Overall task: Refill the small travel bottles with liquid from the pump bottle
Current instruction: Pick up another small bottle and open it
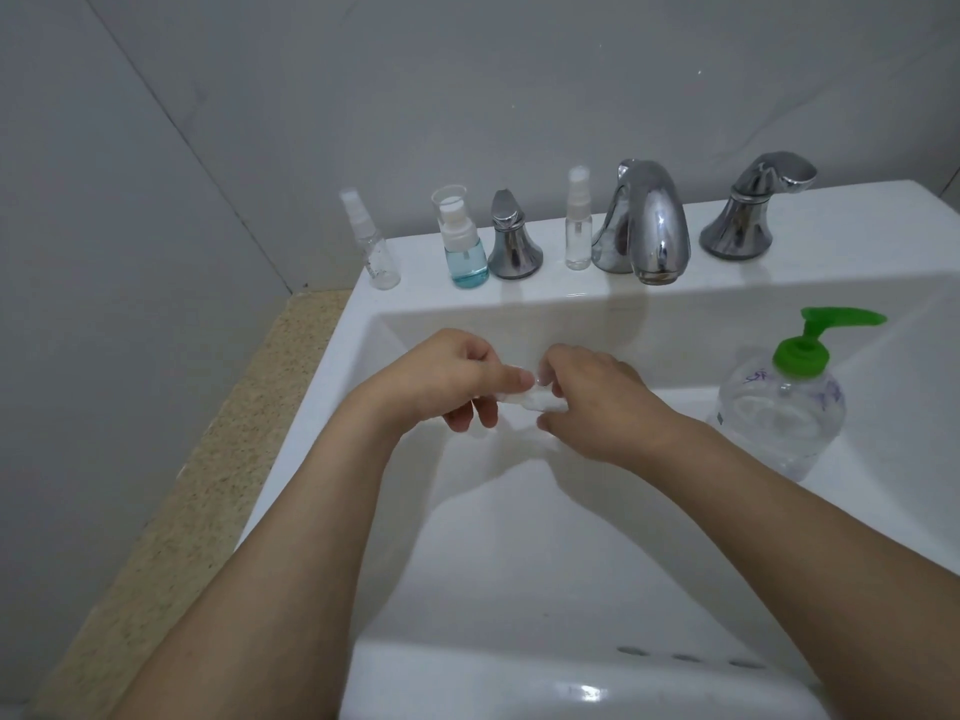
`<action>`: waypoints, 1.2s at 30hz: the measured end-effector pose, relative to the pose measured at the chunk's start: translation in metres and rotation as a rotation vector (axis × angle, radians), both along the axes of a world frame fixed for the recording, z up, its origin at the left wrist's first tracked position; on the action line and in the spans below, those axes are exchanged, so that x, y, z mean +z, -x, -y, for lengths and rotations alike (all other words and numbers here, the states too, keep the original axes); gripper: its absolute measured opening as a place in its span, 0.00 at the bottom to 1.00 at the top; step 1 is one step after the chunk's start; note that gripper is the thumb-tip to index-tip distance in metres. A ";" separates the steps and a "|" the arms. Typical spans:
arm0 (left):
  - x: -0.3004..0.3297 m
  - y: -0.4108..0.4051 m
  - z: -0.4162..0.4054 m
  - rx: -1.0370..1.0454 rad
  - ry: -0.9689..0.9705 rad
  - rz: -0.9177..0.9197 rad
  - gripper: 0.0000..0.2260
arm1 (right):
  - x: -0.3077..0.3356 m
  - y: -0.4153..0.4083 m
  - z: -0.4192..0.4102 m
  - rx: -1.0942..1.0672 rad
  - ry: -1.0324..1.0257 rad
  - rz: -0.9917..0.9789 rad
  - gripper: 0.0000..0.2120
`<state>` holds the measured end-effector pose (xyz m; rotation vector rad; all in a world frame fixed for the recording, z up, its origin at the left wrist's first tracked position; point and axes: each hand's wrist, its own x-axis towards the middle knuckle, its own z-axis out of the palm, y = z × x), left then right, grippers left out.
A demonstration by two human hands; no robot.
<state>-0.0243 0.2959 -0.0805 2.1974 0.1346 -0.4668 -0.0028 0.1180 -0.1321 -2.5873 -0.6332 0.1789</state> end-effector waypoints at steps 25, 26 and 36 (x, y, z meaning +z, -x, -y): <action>0.019 0.003 -0.006 0.145 0.309 -0.457 0.21 | 0.009 0.005 -0.004 -0.015 -0.018 0.229 0.17; 0.018 0.003 -0.005 0.144 0.303 -0.458 0.22 | 0.009 0.005 -0.003 -0.013 -0.014 0.217 0.17; -0.005 -0.003 -0.001 0.033 0.094 0.062 0.11 | 0.010 0.001 0.003 -0.092 0.058 0.112 0.17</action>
